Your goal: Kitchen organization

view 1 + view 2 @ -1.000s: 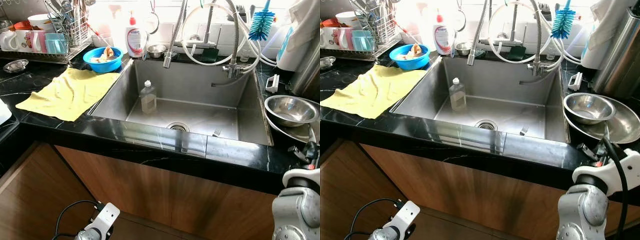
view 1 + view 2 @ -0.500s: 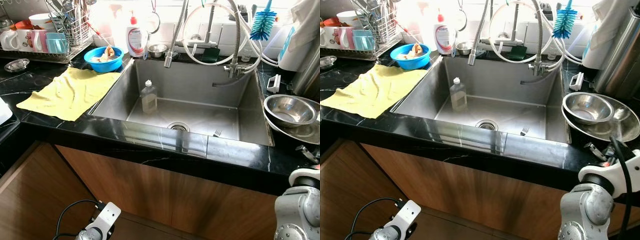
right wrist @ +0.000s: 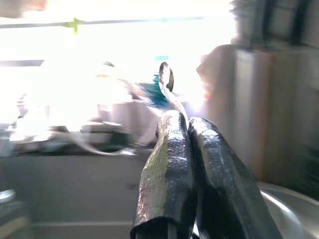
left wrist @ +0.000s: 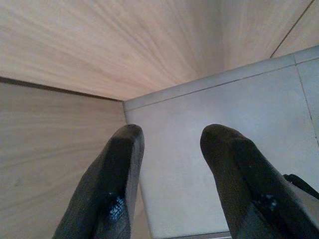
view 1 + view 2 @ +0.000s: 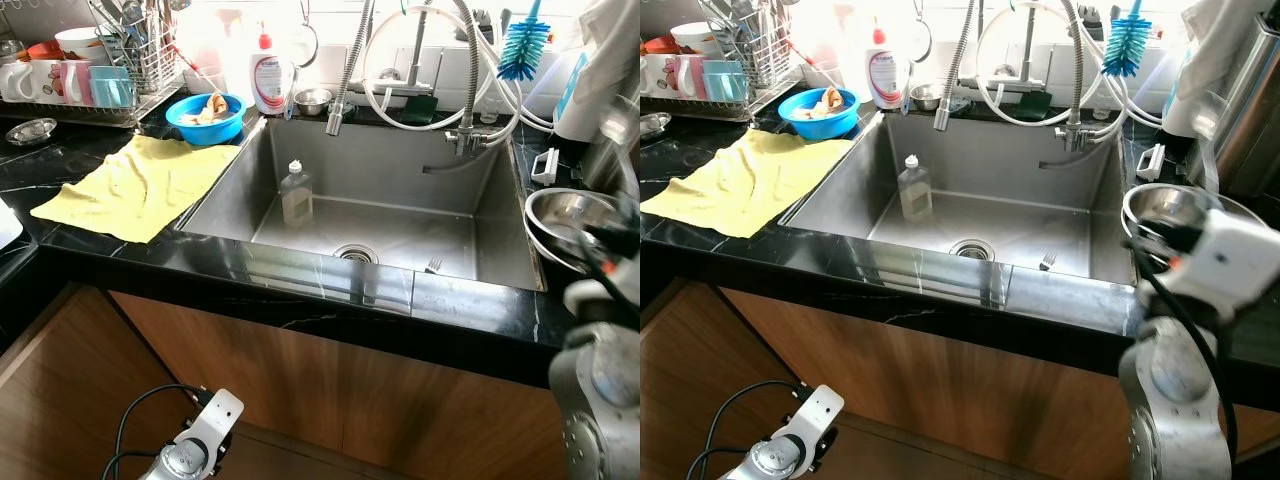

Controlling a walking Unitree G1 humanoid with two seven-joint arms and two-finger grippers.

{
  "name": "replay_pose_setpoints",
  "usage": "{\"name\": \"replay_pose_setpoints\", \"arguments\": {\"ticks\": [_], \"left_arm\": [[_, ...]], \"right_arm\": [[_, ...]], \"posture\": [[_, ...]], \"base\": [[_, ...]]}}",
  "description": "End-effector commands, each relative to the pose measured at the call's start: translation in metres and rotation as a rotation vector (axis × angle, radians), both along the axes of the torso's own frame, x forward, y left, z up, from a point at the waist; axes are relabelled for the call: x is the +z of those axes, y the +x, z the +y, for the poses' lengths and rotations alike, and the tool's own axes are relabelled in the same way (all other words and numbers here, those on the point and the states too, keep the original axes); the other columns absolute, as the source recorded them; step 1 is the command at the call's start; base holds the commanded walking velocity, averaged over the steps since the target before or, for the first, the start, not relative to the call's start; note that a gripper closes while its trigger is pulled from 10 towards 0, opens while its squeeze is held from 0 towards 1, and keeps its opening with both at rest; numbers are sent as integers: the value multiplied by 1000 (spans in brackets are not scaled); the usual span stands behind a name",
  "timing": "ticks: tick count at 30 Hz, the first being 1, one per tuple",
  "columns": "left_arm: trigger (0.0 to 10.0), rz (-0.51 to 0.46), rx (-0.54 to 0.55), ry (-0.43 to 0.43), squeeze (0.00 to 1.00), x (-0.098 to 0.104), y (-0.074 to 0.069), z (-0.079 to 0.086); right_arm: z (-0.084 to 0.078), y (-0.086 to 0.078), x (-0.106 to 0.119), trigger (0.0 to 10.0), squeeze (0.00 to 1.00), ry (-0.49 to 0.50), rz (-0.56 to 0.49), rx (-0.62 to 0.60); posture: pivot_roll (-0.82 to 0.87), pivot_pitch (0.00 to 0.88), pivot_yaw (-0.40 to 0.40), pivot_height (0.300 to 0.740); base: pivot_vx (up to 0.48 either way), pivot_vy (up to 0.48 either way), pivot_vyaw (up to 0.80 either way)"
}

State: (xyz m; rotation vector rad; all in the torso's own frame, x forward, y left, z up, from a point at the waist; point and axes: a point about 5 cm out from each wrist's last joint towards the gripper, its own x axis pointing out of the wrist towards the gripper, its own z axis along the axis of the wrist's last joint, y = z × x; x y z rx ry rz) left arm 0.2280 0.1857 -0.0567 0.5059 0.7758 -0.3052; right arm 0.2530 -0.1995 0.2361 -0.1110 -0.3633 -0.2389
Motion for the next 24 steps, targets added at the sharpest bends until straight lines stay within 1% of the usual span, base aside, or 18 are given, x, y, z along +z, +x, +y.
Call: {"name": "replay_pose_setpoints", "arguments": {"ticks": [1, 2, 5, 6, 7, 10, 12, 14, 16, 17, 19, 20, 22, 24], "left_arm": [[10000, 2, 22, 10, 0, 0, 0, 4], [10000, 2, 25, 8, 0, 0, 0, 5], [10000, 2, 31, 3, 0, 0, 0, 4], [10000, 2, 34, -1, 0, 0, 0, 4], [10000, 2, 35, -5, 0, 0, 1, 3], [10000, -3, 42, -15, 0, 1, 2, 2], [10000, -6, 41, -16, 0, 2, 3, 2], [10000, -6, 41, -16, 0, 2, 3, 2], [10000, -5, 39, -16, 0, 1, 2, 3], [10000, -4, 39, -16, 0, 1, 2, 3], [10000, -2, 38, -16, 0, 1, 2, 3], [10000, -2, 38, -16, 0, 1, 2, 3], [10000, 1, 39, -17, 0, 1, 1, 3], [10000, 1, 39, -18, 0, 0, 1, 3]], "right_arm": [[8, 11, -5, 10000, 0, -41, 72, 93], [9, 14, -6, 10000, 0, -57, 91, 107], [11, 27, -17, 10000, 0, -53, 188, 182], [13, 36, -26, 10000, 0, -114, 266, 208], [16, 45, -34, 10000, 0, -129, 331, 242], [21, 55, -45, 10000, 0, -107, 410, 292], [20, 60, -51, 10000, 0, -80, 446, 306], [20, 61, -52, 10000, 0, -75, 456, 309], [15, 68, -59, 10000, 0, -64, 494, 299], [13, 70, -60, 10000, 0, -67, 497, 293], [12, 74, -62, 10000, 0, -36, 514, 297], [12, 74, -62, 10000, 0, -36, 514, 297], [8, 83, -62, 10000, 0, -43, 517, 282], [8, 84, -62, 10000, 0, -41, 515, 275]], "posture": [[-143, 0, 51, 740], [-143, 0, 51, 740], [-136, 0, 45, 740], [-134, 0, 44, 740], [-126, 0, 37, 740], [-116, 0, 32, 740], [-111, 0, 31, 740], [-109, 0, 31, 740], [-108, 0, 33, 740], [-107, 0, 33, 740], [-107, 0, 34, 740], [-107, 0, 34, 740], [-101, 0, 32, 740], [-99, 0, 31, 740]], "base": [[0, 0, 0], [0, 0, 0], [0, 0, 0], [0, 0, 0], [0, 0, 0], [0, 0, 0], [0, 0, 0], [0, 0, 0], [0, 0, 0], [0, 0, 0], [0, 0, 0], [0, 0, 0], [0, 0, 0], [0, 0, 0]]}}
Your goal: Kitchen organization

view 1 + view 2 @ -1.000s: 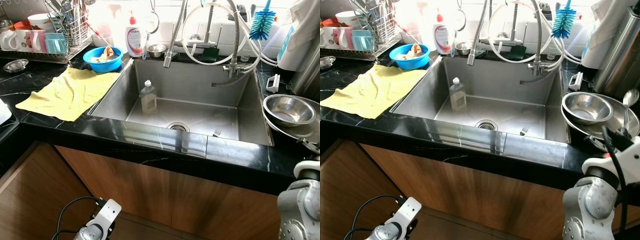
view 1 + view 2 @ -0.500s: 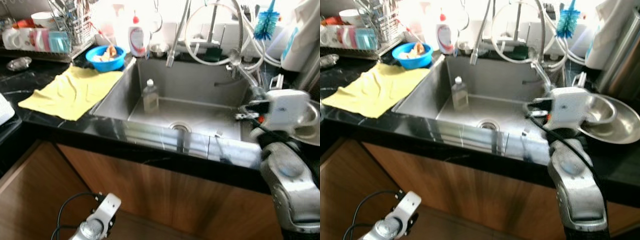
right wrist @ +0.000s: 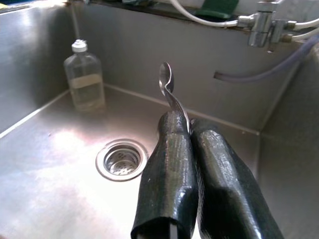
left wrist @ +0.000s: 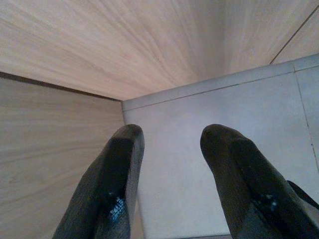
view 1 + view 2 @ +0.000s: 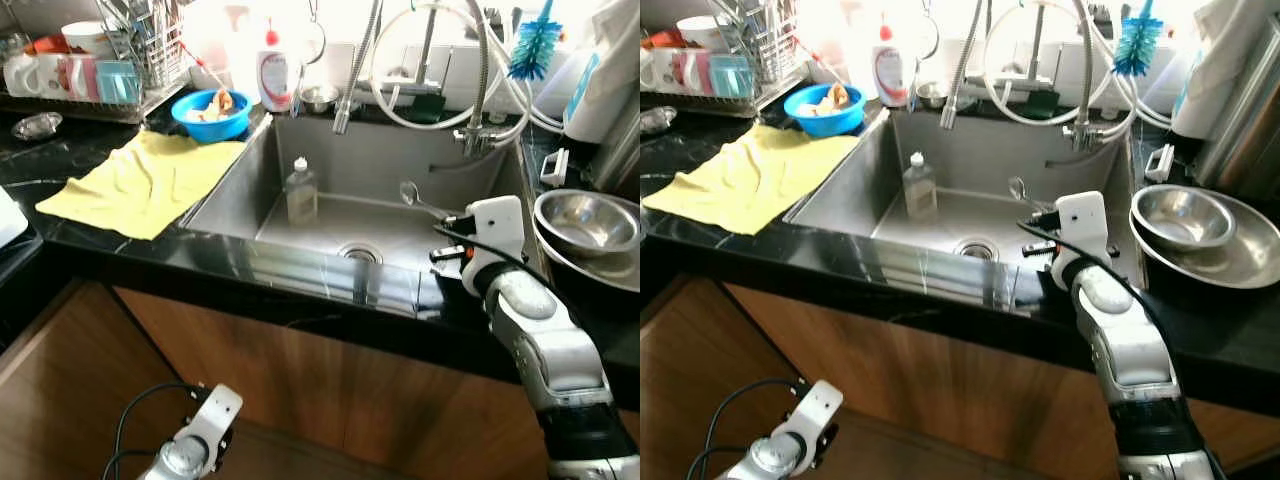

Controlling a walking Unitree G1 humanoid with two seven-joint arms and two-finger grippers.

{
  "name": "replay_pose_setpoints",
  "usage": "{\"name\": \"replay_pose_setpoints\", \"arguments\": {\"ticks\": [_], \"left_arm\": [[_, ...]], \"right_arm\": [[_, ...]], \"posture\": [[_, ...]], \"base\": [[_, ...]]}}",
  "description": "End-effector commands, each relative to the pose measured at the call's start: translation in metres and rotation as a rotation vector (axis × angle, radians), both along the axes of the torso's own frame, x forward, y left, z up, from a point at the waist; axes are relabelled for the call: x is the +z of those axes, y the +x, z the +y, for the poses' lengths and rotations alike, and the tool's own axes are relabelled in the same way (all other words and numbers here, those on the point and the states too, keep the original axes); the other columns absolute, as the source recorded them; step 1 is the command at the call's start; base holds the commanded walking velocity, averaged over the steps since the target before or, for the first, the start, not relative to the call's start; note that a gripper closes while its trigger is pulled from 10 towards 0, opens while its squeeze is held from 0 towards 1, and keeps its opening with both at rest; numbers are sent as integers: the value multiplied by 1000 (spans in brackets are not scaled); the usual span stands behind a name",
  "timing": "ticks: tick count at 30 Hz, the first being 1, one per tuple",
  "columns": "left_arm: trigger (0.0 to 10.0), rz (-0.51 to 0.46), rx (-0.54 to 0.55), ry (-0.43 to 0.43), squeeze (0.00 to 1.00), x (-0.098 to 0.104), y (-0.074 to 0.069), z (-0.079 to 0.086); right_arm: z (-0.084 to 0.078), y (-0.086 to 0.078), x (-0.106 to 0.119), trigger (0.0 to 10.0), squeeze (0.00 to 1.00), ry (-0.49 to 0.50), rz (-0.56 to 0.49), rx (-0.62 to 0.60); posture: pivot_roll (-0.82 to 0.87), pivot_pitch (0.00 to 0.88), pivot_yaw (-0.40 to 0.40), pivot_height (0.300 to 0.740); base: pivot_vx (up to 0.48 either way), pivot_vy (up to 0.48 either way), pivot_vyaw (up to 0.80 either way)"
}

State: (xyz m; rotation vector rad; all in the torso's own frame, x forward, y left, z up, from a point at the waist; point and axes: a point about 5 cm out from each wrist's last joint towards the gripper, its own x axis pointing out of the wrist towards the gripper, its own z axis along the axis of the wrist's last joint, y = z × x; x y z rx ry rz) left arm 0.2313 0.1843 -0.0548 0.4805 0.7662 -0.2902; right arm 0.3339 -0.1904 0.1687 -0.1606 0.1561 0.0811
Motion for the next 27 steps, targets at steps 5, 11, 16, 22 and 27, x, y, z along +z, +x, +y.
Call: {"name": "replay_pose_setpoints", "arguments": {"ticks": [5, 11, 16, 22, 27], "left_arm": [[10000, 14, 20, 0, 0, -2, -4, 5], [10000, 17, 16, -1, 0, -3, -4, 4], [10000, 16, 17, -2, 0, -2, -4, 4], [10000, 14, 23, -3, 0, -2, -4, 4], [10000, 17, 25, -1, 0, -3, -5, 6]], "right_arm": [[0, 8, 5, 10000, 0, 12, -17, -6], [-2, 12, -1, 10000, 0, 20, 9, -25], [-4, 13, -3, 10000, 67, 16, 16, -41], [-5, 15, -1, 10000, 949, 30, 8, -59], [-6, 17, 1, 10000, 1000, 26, -3, -70]], "posture": [[-95, 0, 29, 740], [-94, 0, 29, 740], [-91, 0, 29, 740], [-87, 0, 30, 740], [-88, 0, 32, 740]], "base": [[0, 0, 0], [0, 0, 0], [0, 0, 0], [0, 0, 0], [0, 0, 0]]}}
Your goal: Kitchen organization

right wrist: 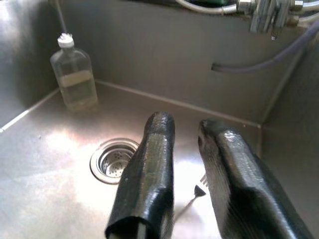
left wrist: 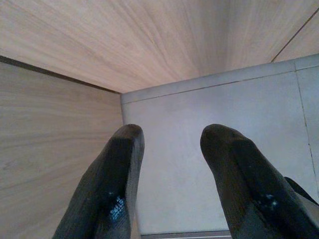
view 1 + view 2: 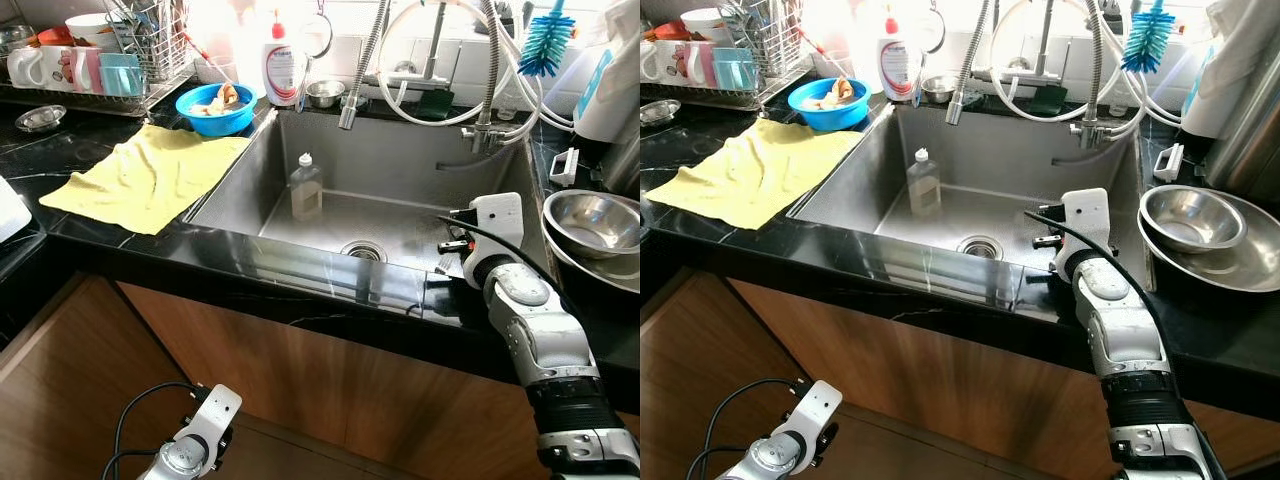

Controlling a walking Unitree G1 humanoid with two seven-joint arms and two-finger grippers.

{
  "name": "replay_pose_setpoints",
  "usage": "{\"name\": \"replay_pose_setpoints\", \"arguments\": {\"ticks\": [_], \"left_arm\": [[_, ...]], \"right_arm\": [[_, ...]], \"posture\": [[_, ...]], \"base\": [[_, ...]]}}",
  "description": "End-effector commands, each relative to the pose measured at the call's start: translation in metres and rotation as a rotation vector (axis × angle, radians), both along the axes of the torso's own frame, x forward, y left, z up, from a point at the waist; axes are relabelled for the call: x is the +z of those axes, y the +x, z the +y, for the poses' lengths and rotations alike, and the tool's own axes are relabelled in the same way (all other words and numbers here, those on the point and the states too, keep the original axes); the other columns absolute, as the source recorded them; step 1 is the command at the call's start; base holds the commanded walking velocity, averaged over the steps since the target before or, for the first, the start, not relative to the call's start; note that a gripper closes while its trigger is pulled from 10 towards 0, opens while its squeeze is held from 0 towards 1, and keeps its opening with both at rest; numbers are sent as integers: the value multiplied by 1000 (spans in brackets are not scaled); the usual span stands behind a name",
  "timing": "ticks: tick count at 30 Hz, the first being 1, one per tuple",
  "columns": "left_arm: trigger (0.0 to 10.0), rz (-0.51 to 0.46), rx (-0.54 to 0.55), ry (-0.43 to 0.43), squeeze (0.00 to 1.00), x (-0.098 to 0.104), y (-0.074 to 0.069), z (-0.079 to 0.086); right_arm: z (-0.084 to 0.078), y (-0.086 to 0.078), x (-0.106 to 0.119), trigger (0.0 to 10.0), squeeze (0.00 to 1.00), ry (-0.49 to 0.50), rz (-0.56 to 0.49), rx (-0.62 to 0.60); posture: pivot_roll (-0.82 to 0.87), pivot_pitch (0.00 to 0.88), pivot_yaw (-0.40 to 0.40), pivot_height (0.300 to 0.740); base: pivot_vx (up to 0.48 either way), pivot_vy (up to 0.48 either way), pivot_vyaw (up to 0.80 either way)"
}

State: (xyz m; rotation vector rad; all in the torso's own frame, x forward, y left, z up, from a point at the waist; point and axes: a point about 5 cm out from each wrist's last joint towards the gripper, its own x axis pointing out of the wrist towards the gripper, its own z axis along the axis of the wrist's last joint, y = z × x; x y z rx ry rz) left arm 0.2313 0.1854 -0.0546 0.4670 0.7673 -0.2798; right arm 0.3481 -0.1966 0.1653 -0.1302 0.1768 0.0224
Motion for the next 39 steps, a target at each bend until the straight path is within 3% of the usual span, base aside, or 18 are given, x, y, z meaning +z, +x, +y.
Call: {"name": "replay_pose_setpoints", "arguments": {"ticks": [1, 2, 3, 9, 13, 14, 15, 20, 21, 23, 31, 39], "left_arm": [[10000, 18, 11, 8, 0, -3, -5, 5], [10000, 18, 10, 8, 0, -3, -5, 5], [10000, 19, 10, 9, 0, -3, -5, 5], [10000, 18, 9, 11, 0, -3, -5, 5], [10000, 17, 7, 16, 0, -2, -4, 6], [10000, 17, 7, 17, 0, -2, -4, 7], [10000, 17, 6, 17, 0, -2, -4, 7], [10000, 17, 5, 17, 0, -2, -4, 6], [10000, 17, 5, 17, 0, -2, -4, 7], [10000, 17, 5, 16, 0, -2, -4, 7], [10000, 17, 4, 18, 0, -1, -3, 7], [10000, 17, 4, 18, 0, -1, -3, 7]], "right_arm": [[0, 3, 7, 10000, 514, -6, -32, -12], [0, 3, 8, 10000, 514, -9, -40, -15], [-1, 4, 13, 10000, 0, -5, -69, -29], [-7, 2, 38, 10000, 0, 10, -181, -100], [-25, -6, 79, 10000, 0, 77, -332, -219], [-28, -7, 83, 10000, 635, 87, -349, -236], [-33, -10, 90, 10000, 1000, 100, -370, -260], [-56, -21, 103, 10000, 1000, 155, -404, -379], [-64, -25, 103, 10000, 906, 170, -402, -422], [-73, -29, 102, 10000, 0, 181, -394, -472], [-97, -39, 97, 10000, 0, 236, -363, -583], [-97, -40, 97, 10000, 0, 248, -349, -590]], "posture": [[-88, 0, 33, 740], [-88, 0, 33, 740], [-88, 0, 33, 740], [-92, 0, 39, 740], [-101, 0, 48, 740], [-101, 0, 48, 740], [-104, 0, 49, 740], [-107, 0, 53, 740], [-109, 0, 54, 740], [-109, 0, 54, 740], [-113, 0, 60, 740], [-113, 0, 60, 740]], "base": [[0, 0, 0], [0, 0, 0], [0, 0, 0], [0, 0, 0], [0, 0, 0], [0, 0, 0], [0, 0, 0], [0, 0, 0], [0, 0, 0], [0, 0, 0], [0, 0, 0], [0, 0, 0]]}}
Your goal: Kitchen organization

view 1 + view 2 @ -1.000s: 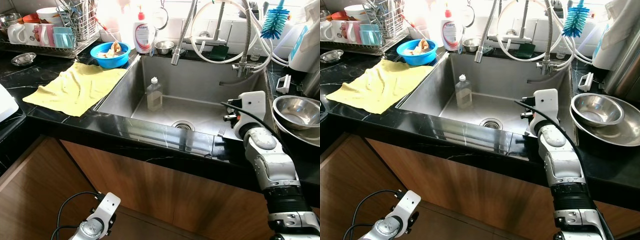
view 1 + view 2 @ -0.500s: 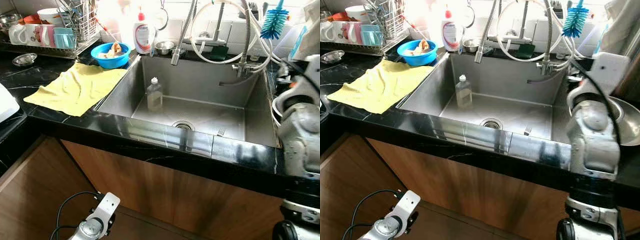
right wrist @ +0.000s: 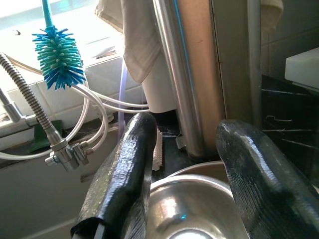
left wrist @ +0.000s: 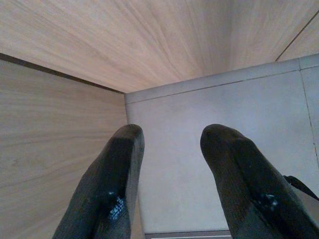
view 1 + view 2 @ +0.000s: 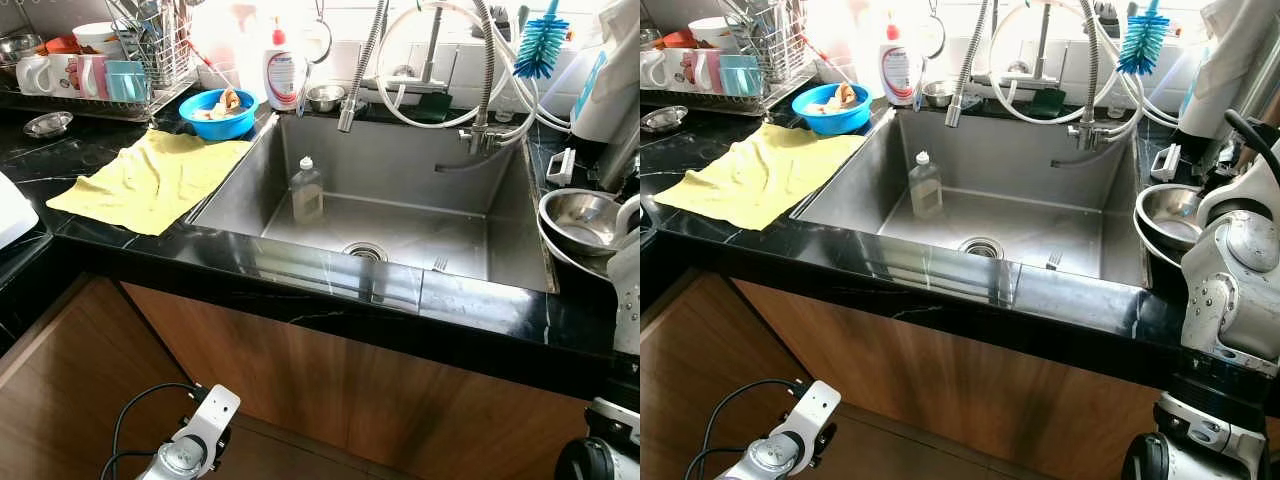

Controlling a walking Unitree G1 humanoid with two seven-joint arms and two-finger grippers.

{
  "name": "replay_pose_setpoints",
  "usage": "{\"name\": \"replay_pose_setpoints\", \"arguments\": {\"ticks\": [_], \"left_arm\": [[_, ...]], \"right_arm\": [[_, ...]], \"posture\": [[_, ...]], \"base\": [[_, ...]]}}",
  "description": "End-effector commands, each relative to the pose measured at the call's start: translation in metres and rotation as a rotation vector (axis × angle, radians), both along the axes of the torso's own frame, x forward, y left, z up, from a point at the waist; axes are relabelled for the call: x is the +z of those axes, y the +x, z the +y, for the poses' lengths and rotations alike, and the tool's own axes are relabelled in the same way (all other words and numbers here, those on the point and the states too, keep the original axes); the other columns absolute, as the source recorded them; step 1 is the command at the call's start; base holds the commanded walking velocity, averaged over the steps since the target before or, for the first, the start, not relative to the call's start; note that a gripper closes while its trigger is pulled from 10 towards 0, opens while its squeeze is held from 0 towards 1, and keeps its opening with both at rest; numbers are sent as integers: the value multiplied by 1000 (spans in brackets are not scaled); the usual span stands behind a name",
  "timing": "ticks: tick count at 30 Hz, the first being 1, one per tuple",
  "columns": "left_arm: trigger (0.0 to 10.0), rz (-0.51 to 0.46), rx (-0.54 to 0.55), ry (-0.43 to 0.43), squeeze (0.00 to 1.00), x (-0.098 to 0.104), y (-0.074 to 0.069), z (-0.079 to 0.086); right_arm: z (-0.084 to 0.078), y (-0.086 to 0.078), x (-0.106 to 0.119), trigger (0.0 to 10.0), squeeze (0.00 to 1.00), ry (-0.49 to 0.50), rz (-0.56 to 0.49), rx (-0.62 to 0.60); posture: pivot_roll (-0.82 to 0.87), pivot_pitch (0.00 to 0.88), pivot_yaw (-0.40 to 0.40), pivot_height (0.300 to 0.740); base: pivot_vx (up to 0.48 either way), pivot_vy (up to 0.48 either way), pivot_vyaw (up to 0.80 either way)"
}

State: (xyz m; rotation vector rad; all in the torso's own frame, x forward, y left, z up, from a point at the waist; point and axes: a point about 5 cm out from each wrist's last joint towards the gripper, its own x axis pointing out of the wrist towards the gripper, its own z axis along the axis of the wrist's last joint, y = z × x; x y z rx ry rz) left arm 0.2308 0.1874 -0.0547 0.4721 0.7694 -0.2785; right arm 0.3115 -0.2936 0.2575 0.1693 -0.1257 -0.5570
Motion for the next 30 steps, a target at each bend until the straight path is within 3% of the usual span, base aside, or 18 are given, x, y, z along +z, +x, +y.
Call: {"name": "replay_pose_setpoints", "arguments": {"ticks": [1, 13, 14, 15, 18, 19, 20, 24, 30], "left_arm": [[10000, 15, 5, 12, 0, -1, -2, 5], [10000, 15, 4, 13, 0, -1, -2, 5], [10000, 14, 2, 13, 0, 0, -2, 6], [10000, 12, 1, 13, 0, 0, -1, 6], [10000, 11, 2, 12, 0, 0, -1, 5], [10000, 10, 1, 12, 0, 0, -1, 5], [10000, 10, 1, 12, 0, 0, -1, 5], [10000, 9, 3, 9, 0, 0, -1, 4], [10000, 9, 2, 9, 0, -1, -2, 4]], "right_arm": [[0, -3, 5, 10000, 0, -3, -15, -6], [-1, -4, 5, 10000, 0, 11, -14, -10], [-10, -6, -19, 10000, 0, 157, 42, -43], [-12, -6, -29, 10000, 0, 201, 72, -52], [-10, -4, -28, 10000, 0, 143, 88, -39], [-7, -2, -25, 10000, 0, 56, 97, -13], [-6, -2, -25, 10000, 0, 32, 100, -5], [-1, -1, -23, 10000, 0, 3, 85, -4], [-8, -4, -18, 10000, 0, 8, 59, -57]], "posture": [[-113, 0, 60, 740], [-113, 0, 61, 740], [-108, 0, 63, 740], [-107, 0, 62, 740], [-105, 0, 61, 740], [-105, 0, 60, 740], [-104, 0, 59, 740], [-98, 0, 55, 740], [-101, 0, 54, 740]], "base": [[0, 0, 0], [0, 0, 0], [0, 0, 0], [0, 0, 0], [0, 0, 0], [0, 0, 0], [0, 0, 0], [0, 0, 0], [0, 0, 0]]}}
